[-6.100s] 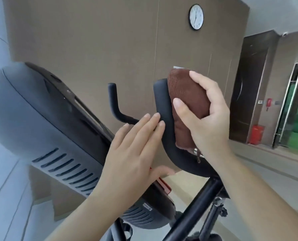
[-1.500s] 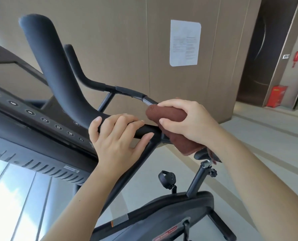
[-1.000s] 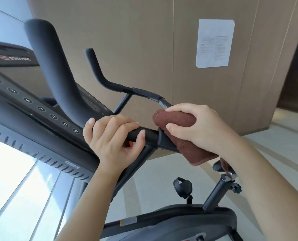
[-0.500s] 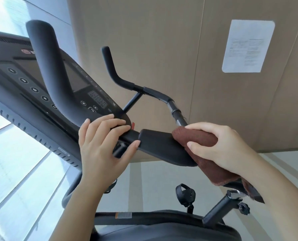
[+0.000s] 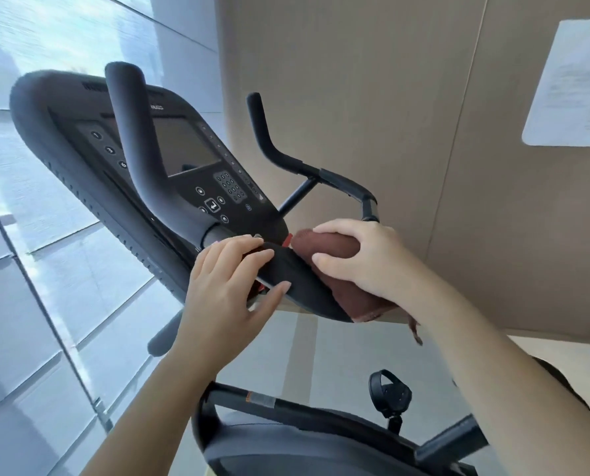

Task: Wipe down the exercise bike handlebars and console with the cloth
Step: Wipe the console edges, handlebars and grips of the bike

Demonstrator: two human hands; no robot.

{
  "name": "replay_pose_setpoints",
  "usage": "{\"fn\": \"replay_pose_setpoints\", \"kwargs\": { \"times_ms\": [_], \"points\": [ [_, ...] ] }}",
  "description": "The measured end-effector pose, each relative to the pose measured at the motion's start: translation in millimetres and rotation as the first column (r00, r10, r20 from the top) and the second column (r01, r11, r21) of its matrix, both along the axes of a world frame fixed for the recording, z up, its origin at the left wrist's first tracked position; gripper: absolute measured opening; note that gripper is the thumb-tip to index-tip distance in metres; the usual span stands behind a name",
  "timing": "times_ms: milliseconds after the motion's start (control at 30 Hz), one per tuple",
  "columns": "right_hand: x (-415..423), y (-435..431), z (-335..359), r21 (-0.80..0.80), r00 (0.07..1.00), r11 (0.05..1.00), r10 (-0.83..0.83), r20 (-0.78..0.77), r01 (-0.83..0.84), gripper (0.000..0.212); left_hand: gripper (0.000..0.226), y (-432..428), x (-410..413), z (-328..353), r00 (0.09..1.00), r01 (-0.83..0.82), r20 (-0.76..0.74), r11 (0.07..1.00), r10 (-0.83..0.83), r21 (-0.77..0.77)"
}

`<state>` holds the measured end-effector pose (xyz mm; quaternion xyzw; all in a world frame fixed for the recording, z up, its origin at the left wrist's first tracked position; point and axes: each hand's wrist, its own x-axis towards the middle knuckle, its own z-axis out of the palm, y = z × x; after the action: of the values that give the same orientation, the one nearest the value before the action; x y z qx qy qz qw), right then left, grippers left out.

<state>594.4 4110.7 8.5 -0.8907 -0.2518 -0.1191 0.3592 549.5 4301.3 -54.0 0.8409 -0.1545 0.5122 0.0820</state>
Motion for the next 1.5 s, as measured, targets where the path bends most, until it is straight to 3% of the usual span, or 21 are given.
{"fn": "replay_pose_setpoints", "kwargs": {
  "times_ms": [233, 467, 600, 767, 933, 1067, 1267, 1367, 1500],
  "points": [
    [22, -62, -31, 0.057, 1.0, 0.998, 0.015, -0.022, -0.014, 0.037, 0.051, -36, -15, -9, 0.978, -0.202, -0.064, 0.978, 0.198, -0.053],
    [31, -88, -55, 0.13, 0.996, 0.991, -0.015, 0.092, 0.003, 0.041, 0.042, -99, -20, -16, 0.957, -0.241, -0.155, 0.969, 0.246, 0.047],
    [26, -102, -64, 0.232, 0.991, 0.973, -0.017, 0.13, -0.014, 0.041, 0.042, -112, -21, -24, 0.935, -0.293, -0.213, 0.956, 0.284, -0.008],
    [25, -104, -63, 0.328, 0.984, 0.94, 0.044, 0.172, -0.099, 0.04, 0.038, -122, -14, -24, 0.93, -0.326, -0.18, 0.945, 0.32, -0.007],
    [40, -77, -55, 0.169, 0.96, 0.961, 0.18, 0.214, -0.218, 0.039, 0.031, -124, 3, -27, 0.929, -0.36, -0.089, 0.933, 0.359, 0.004],
    [57, -78, -52, 0.119, 0.936, 0.944, 0.277, 0.216, -0.307, 0.036, 0.028, -125, 10, -35, 0.934, -0.357, 0.018, 0.933, 0.358, -0.052],
    [84, -81, -52, 0.113, 0.895, 0.901, 0.389, 0.22, -0.42, 0.034, 0.027, -129, 11, -35, 0.927, -0.37, 0.04, 0.926, 0.374, -0.076],
    [102, -83, -53, 0.094, 0.909, 0.915, 0.371, 0.193, -0.393, 0.033, 0.028, -129, 6, -34, 0.93, -0.366, 0.01, 0.928, 0.367, -0.068],
    [152, -97, -53, 0.037, 0.966, 0.984, 0.162, 0.203, -0.173, 0.035, 0.03, -129, 4, -33, 0.929, -0.371, -0.019, 0.926, 0.37, -0.068]
  ]
}}
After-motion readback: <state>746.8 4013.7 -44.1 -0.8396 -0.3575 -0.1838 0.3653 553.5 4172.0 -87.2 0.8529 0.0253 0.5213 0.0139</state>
